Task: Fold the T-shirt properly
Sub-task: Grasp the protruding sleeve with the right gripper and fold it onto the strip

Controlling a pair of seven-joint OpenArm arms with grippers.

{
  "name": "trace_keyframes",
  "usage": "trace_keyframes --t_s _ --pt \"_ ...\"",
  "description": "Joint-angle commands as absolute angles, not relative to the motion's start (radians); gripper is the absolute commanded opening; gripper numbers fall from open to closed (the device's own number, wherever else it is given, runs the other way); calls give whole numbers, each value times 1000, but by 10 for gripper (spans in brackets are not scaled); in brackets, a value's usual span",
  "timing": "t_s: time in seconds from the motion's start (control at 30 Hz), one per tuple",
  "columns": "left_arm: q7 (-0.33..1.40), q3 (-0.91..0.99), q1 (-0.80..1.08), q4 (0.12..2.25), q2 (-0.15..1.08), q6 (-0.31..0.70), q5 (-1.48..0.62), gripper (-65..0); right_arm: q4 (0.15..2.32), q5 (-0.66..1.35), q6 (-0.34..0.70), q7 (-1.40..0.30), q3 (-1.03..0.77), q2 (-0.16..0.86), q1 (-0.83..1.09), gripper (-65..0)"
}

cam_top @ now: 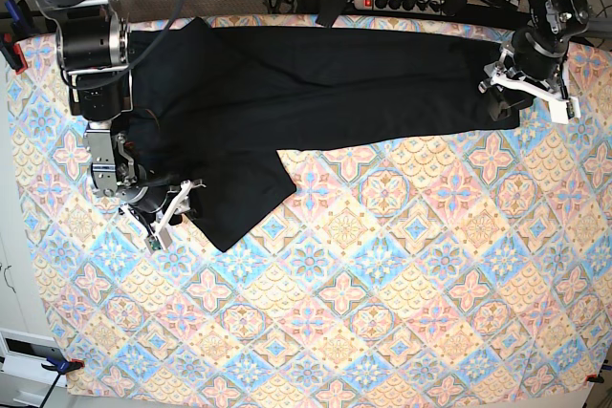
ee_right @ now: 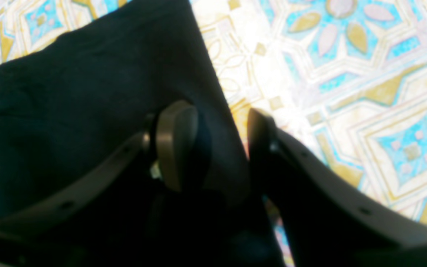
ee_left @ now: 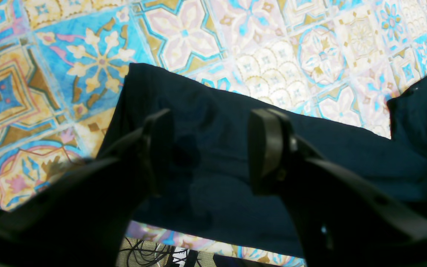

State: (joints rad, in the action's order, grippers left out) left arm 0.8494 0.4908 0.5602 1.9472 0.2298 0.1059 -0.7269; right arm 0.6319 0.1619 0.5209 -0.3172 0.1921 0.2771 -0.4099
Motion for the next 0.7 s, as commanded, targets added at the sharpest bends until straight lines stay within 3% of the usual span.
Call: trace_keyframes --t_s 0.0,0.1,0.2,0.47,0.67 --pt "834 496 561 1965 239 111 -734 -330 639 151 535 -367 193 291 -421 -393" --pt "834 496 559 1965 237 111 -734 -330 642 151 613 -398 193 291 -394 -395" --pt "834 496 558 1965 237 111 -734 -330 653 151 618 -397 217 291 -377 -413" --pt "834 496 556 1963 237 111 -746 -330 667 151 619 -395 334 289 -367 -648" --pt "834 499 556 1962 237 111 -786 -330 840 153 619 -404 309 328 -364 -647"
